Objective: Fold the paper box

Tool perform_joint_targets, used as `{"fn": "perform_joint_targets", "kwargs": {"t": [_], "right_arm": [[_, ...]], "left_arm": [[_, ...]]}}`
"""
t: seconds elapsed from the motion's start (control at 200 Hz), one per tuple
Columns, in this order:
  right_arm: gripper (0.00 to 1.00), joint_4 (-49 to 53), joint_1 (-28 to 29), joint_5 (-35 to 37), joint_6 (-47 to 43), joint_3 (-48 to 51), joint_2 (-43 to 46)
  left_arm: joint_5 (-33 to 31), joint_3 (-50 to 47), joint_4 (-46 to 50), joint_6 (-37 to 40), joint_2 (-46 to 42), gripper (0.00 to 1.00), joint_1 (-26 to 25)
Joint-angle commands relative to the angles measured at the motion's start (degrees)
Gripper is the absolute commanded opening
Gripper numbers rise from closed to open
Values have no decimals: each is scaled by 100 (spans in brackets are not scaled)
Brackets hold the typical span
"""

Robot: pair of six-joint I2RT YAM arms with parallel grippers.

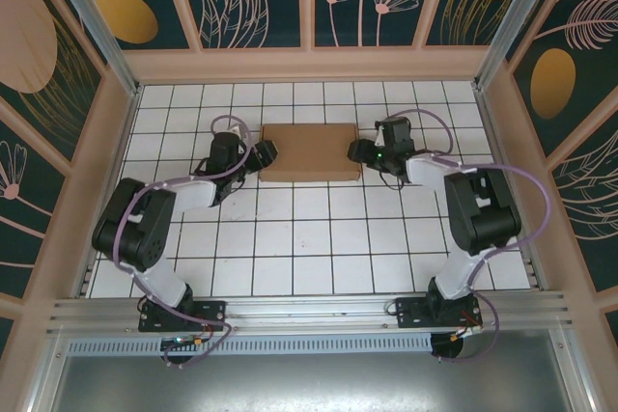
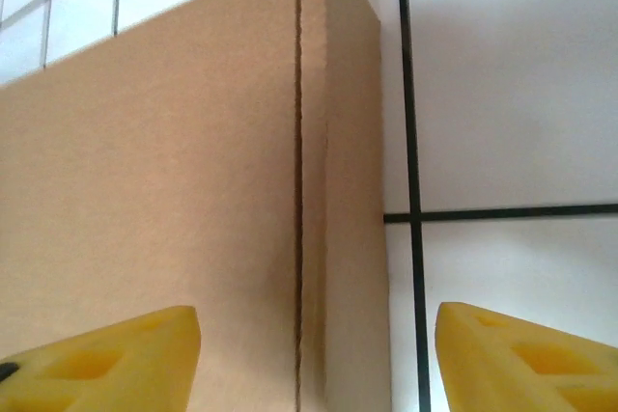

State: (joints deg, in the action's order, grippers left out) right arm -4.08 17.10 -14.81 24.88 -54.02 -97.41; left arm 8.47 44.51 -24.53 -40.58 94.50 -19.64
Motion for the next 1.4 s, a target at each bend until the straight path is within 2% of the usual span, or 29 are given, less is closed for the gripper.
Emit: {"fn": "perform_joint_targets", "kwargs": {"t": [0.0, 0.08, 0.185, 0.275, 0.38, 0.425, 0.49, 0.535, 0.681, 0.756, 0.856, 0.891, 0.971, 1.056, 1.101, 1.161, 1.206, 1.236, 1.281, 1.396], "right_arm": [[78, 79, -154, 131, -77, 42, 1081], [99, 6, -72, 560, -367, 207, 1853], [99, -220, 41, 1287, -955, 685, 2759], [99, -684, 56, 2062, -1451, 1326, 3352], [99, -2279, 38, 2357, -2313, 2701, 4086], [99, -3122, 29, 2409, -2548, 3359, 4400], [99, -4259, -40, 2481, -2761, 4184, 4741], [99, -4691, -132, 2578, -2872, 4544, 4815], [99, -4883, -605, 3202, -2822, 4763, 4333], [99, -5417, -914, 3251, -2713, 4891, 3889], [99, -7324, -1634, 2481, -2053, 5373, 3039], [99, -7960, -1816, 2136, -2119, 5470, 2624], [99, -8969, -1909, 1760, -2272, 5467, 1664], [99, -9615, -1928, 1593, -2339, 5359, 658], [99, -9107, -1910, 1321, -2396, 5135, 685], [99, -8168, -1912, 1074, -2490, 4697, 816], [99, -7586, -1912, 814, -2592, 4366, 771], [99, -7100, -1951, 776, -2562, 4161, 831], [99, -7234, -2100, 698, -2382, 4154, 769], [99, -7113, -2060, 793, -2408, 4125, 788]], "left_arm": [[-360, 468, 624, 679, -892, 99, 64], [-893, 450, 946, 945, -1509, 99, 82], [-1605, -160, 631, 1350, -2382, 99, 153], [-2177, -810, 291, 2177, -2940, 99, 164], [-2303, -1777, -359, 3509, -3433, 99, 272], [-2331, -2159, -565, 3556, -3481, 99, 510], [-1942, -2643, -957, 3492, -3451, 99, 945], [-1899, -2863, -1229, 3547, -3336, 99, 1101], [-1962, -3018, -1803, 3585, -2756, 99, 1445], [-1850, -3340, -2824, 3433, -2574, 99, 1685], [-1437, -3441, -3821, 3618, -2192, 99, 1798], [-1397, -3428, -4034, 3674, -2047, 99, 1797], [-1260, -3409, -4578, 3834, -1622, 99, 1797], [-1482, -3527, -5476, 3788, -880, 99, 1797], [-1430, -3581, -6056, 3803, -603, 99, 1812], [-1260, -3140, -4830, 3909, -806, 99, 1806], [-1273, -3160, -5027, 3741, -696, 99, 1910], [-1451, -2997, -4714, 3631, -706, 99, 1937], [-1430, -2999, -4720, 3610, -687, 99, 1954], [-1429, -2983, -4663, 3614, -700, 99, 1963]]}}
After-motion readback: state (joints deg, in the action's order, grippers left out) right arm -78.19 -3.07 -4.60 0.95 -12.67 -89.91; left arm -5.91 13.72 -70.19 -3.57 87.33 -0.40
